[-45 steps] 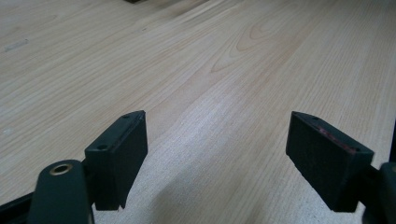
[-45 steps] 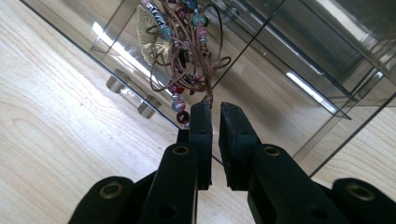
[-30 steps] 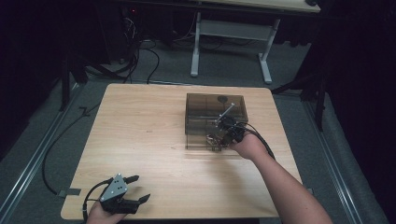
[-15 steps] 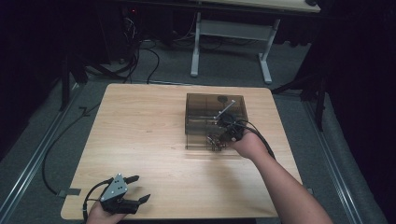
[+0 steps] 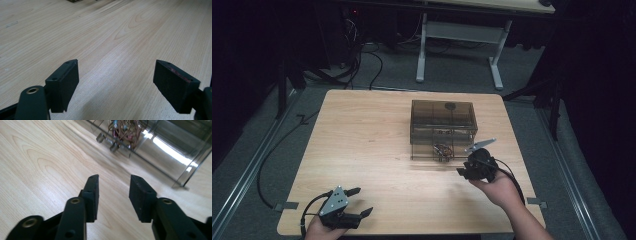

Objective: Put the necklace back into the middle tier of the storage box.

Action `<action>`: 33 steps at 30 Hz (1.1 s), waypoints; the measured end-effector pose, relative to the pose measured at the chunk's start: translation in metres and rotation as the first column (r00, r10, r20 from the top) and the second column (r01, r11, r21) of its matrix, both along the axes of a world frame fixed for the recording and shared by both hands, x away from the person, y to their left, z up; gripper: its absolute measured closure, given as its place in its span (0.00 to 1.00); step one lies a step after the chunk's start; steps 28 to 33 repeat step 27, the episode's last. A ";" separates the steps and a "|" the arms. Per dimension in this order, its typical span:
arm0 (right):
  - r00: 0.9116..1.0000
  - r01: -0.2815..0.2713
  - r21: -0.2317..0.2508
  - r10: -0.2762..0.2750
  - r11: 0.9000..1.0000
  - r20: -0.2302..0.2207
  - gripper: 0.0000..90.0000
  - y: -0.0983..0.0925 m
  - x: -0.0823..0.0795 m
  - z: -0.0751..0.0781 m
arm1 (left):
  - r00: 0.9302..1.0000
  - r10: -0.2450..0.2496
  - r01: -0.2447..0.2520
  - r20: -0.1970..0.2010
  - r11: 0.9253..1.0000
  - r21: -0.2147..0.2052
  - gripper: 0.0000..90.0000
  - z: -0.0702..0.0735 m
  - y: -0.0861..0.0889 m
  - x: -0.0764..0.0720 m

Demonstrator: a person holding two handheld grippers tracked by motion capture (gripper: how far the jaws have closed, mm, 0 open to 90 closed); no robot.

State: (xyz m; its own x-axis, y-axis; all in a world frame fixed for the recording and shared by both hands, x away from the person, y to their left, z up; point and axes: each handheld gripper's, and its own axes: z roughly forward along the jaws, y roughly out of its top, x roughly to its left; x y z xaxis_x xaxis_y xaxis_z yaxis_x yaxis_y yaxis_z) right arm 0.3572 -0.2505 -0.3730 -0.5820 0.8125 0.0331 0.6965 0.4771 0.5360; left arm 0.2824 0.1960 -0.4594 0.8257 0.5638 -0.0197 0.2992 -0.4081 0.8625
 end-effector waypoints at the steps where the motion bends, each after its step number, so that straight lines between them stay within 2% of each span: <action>1: 1.000 0.008 0.013 -0.008 1.000 0.011 0.62 -0.003 -0.004 -0.003 | 1.000 0.000 0.000 0.001 1.000 -0.001 0.23 0.000 0.000 0.000; 5: 0.993 0.027 0.107 -0.039 0.994 0.114 0.54 -0.019 -0.023 -0.021 | 1.000 -0.003 0.003 -0.001 1.000 -0.001 0.23 0.000 0.000 0.000; 7: 0.983 0.035 0.143 -0.060 0.989 0.176 0.52 -0.026 -0.034 -0.035 | 1.000 -0.004 0.004 0.003 1.000 -0.001 0.23 0.000 0.000 0.000; 11: 0.950 0.074 0.211 -0.133 0.975 0.283 0.51 -0.038 -0.057 -0.067 | 1.000 0.004 -0.004 0.013 1.000 -0.013 0.23 0.000 0.001 -0.001; 12: 0.938 0.084 0.232 -0.156 0.969 0.311 0.51 -0.041 -0.064 -0.073 | 1.000 0.010 -0.010 0.019 1.000 -0.018 0.23 0.000 0.001 -0.001; 13: 0.921 0.099 0.252 -0.184 0.963 0.343 0.52 -0.045 -0.073 -0.080 | 1.000 0.015 -0.015 0.019 1.000 -0.023 0.23 0.000 0.002 -0.001; 14: 0.916 0.103 0.265 -0.195 0.959 0.350 0.50 -0.048 -0.076 -0.079 | 0.999 0.024 -0.023 0.024 0.999 -0.026 0.23 0.000 0.002 -0.001; 15: 0.900 0.103 0.284 -0.211 0.953 0.380 0.51 -0.050 -0.082 -0.076 | 0.999 0.033 -0.032 0.027 0.999 -0.037 0.23 0.000 0.002 -0.001; 16: 0.889 0.100 0.308 -0.224 0.946 0.398 0.51 -0.052 -0.087 -0.075 | 0.999 0.039 -0.038 0.030 0.999 -0.039 0.23 0.000 0.002 -0.001; 17: 0.886 0.104 0.322 -0.235 0.941 0.400 0.52 -0.053 -0.089 -0.076 | 0.999 0.041 -0.040 0.033 0.998 -0.044 0.23 0.000 0.003 -0.001; 18: 0.889 0.108 0.328 -0.238 0.939 0.390 0.51 -0.055 -0.089 -0.079 | 0.999 0.043 -0.042 0.034 0.998 -0.043 0.23 0.000 0.002 -0.001; 19: 0.898 0.110 0.327 -0.235 0.938 0.372 0.50 -0.055 -0.088 -0.079 | 0.998 0.045 -0.044 0.035 0.998 -0.041 0.23 0.000 0.002 -0.001; 21: 0.904 0.106 0.330 -0.230 0.938 0.361 0.50 -0.054 -0.085 -0.079 | 0.998 0.054 -0.053 0.034 0.998 -0.040 0.23 0.000 0.002 0.000; 25: 0.904 0.103 0.307 -0.218 0.946 0.368 0.50 -0.051 -0.085 -0.079 | 0.998 0.060 -0.059 0.033 0.997 -0.041 0.23 0.000 0.001 0.001; 33: 0.904 0.106 0.307 -0.220 0.946 0.367 0.50 -0.051 -0.085 -0.079 | 0.998 0.063 -0.062 0.028 0.997 -0.047 0.23 0.001 0.001 0.002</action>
